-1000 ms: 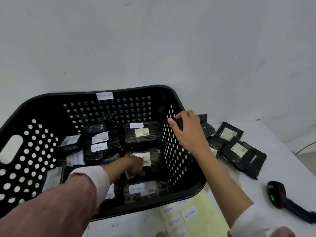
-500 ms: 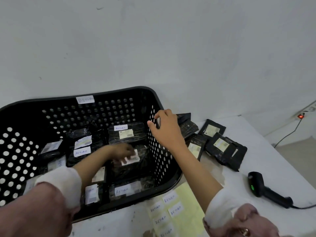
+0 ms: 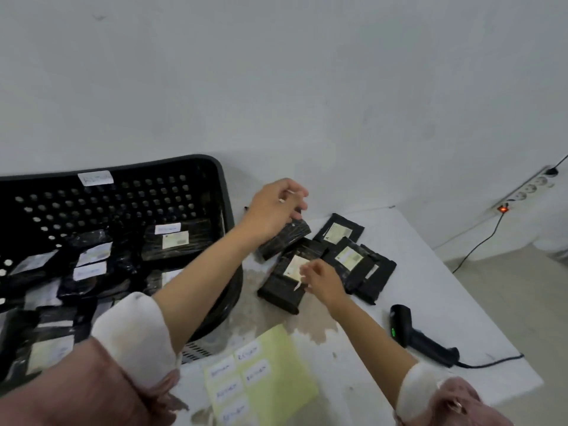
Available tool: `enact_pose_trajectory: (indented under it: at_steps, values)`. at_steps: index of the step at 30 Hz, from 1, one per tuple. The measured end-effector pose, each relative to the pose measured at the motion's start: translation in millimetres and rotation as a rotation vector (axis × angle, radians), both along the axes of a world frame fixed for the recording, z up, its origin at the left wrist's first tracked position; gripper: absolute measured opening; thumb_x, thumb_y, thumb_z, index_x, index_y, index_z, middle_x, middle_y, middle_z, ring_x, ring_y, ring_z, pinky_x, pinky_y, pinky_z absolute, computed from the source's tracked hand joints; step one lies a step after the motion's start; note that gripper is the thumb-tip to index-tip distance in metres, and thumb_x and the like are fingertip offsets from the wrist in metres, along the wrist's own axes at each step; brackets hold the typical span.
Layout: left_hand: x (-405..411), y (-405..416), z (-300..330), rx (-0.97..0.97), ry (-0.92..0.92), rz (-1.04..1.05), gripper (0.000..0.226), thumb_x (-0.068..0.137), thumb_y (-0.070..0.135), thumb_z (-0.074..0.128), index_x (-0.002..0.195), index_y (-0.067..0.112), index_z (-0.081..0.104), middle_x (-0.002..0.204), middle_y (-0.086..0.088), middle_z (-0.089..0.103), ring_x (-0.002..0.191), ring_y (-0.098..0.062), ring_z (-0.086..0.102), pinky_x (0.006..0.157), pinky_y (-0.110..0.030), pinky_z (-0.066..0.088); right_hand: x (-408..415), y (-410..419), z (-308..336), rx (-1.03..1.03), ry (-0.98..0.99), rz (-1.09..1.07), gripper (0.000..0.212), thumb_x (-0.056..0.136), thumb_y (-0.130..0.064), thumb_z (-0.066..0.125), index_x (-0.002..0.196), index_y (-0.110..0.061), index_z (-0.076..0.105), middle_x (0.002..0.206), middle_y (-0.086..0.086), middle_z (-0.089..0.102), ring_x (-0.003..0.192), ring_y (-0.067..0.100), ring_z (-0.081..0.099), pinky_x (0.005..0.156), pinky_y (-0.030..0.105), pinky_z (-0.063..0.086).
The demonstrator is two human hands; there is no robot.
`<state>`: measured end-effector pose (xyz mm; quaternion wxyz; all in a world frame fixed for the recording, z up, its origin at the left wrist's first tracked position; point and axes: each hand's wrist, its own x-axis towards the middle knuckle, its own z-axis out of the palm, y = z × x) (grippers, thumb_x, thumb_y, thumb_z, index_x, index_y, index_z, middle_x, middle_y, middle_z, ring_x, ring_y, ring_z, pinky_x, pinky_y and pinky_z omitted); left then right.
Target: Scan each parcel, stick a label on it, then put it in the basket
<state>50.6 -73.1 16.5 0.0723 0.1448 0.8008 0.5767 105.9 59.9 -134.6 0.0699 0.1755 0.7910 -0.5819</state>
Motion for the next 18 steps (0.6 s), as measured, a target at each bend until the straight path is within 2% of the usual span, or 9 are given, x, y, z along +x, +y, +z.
enact_pose_trajectory:
  at_steps: [4, 8, 10, 13, 16, 18]
  values:
    - [0.3, 49.5, -48.5, -0.141, -0.121, -0.050, 0.013, 0.097, 0.024, 0.048, 0.096, 0.020, 0.060, 0.088, 0.002, 0.069, 0.069, -0.011, 0.063, 0.073, -0.028, 0.053, 15.7, 93.5, -39.4, 0.021, -0.145, -0.097, 0.016, 0.094, -0.013, 0.052, 0.080, -0.014, 0.057, 0.095, 0.014, 0.063, 0.083, 0.025, 0.058, 0.074, 0.037, 0.049]
    - [-1.9, 83.9, -102.0, -0.274, -0.258, -0.063, 0.018, 0.098, 0.021, 0.047, 0.105, 0.011, 0.059, 0.094, -0.003, 0.064, 0.076, -0.015, 0.059, 0.054, -0.011, 0.045, 7.8, 158.5, -55.2, 0.049, -0.182, -0.141, 0.013, 0.094, -0.012, 0.051, 0.083, -0.013, 0.057, 0.090, 0.012, 0.063, 0.077, 0.022, 0.057, 0.065, 0.030, 0.047]
    - [-2.4, 95.3, -125.4, -0.309, -0.307, -0.064, 0.015, 0.098, 0.020, 0.047, 0.104, 0.011, 0.058, 0.094, -0.004, 0.062, 0.081, -0.017, 0.057, 0.057, -0.015, 0.044, -3.4, 179.5, -60.5, 0.063, -0.180, -0.142, 0.010, 0.095, -0.012, 0.050, 0.089, -0.010, 0.058, 0.091, 0.011, 0.064, 0.080, 0.022, 0.060, 0.070, 0.033, 0.051]
    - [-9.7, 113.3, -154.0, -0.354, -0.338, -0.050, 0.017, 0.097, 0.020, 0.047, 0.104, 0.012, 0.060, 0.096, -0.002, 0.060, 0.087, -0.016, 0.055, 0.073, -0.025, 0.043, -29.2, 201.9, -64.6, 0.097, -0.200, -0.089, 0.010, 0.095, -0.011, 0.048, 0.092, -0.008, 0.058, 0.093, 0.012, 0.064, 0.086, 0.025, 0.060, 0.083, 0.041, 0.052]
    - [-19.6, 131.9, -173.3, -0.380, -0.350, 0.023, 0.018, 0.097, 0.022, 0.048, 0.107, 0.013, 0.061, 0.091, 0.005, 0.055, 0.089, -0.014, 0.052, 0.076, -0.025, 0.041, -59.8, 212.8, -68.4, 0.181, -0.191, 0.004, 0.011, 0.095, -0.012, 0.048, 0.091, -0.008, 0.057, 0.093, 0.013, 0.063, 0.087, 0.027, 0.059, 0.087, 0.045, 0.051]
    - [-28.2, 147.4, -183.4, -0.362, -0.364, 0.090, 0.017, 0.097, 0.021, 0.048, 0.106, 0.014, 0.059, 0.090, 0.005, 0.054, 0.091, -0.015, 0.053, 0.078, -0.027, 0.044, -84.9, 217.1, -73.8, 0.324, -0.156, 0.066, 0.015, 0.096, -0.016, 0.048, 0.098, -0.004, 0.058, 0.098, 0.014, 0.064, 0.091, 0.029, 0.060, 0.089, 0.045, 0.049]
